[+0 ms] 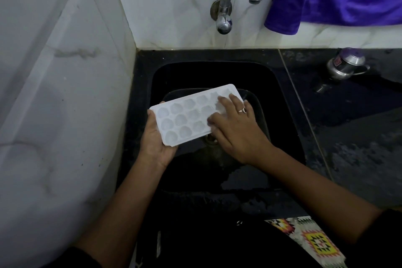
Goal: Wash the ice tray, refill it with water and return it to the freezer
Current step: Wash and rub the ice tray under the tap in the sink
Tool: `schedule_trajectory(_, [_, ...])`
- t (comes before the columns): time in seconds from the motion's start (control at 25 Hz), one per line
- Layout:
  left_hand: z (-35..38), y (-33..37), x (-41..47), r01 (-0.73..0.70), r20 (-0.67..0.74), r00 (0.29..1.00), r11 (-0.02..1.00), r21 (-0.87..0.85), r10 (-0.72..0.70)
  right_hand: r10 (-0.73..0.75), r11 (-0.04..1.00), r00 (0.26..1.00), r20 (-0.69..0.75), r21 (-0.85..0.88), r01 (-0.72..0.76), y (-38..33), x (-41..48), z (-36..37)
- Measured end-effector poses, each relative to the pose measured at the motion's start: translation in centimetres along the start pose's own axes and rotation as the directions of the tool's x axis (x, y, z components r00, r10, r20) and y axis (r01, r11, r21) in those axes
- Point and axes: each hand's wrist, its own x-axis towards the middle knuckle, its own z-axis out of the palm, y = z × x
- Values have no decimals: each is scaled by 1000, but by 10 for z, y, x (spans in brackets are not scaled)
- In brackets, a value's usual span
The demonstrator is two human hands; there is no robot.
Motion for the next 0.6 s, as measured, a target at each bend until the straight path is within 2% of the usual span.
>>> schedule_trajectory(0.16, [-6, 3, 2, -16, -33, 999, 1000, 14, 16, -70, 997, 996, 47, -20, 71, -3, -6, 7])
schedule_trajectory(0.32, [-5, 1, 2, -22, -41, 999, 999, 37, 23, 32, 997, 999, -32, 67, -29, -4, -3, -3])
schedule_trajectory(0.4, [-2, 3, 1, -23, -30, 999, 999, 38, 24, -30, 997, 999, -34, 65, 32, -16, -5, -2])
schedule_trajectory(0.48, [-2, 3, 1, 19, -20, 1000, 1000, 18, -19, -124, 992, 992, 0, 25, 124, -22, -10, 5])
schedule_trajectory(0.6, [2, -7, 0, 97, 11, 995, 995, -14, -97, -65, 997, 998, 1, 39, 65, -21, -5, 3])
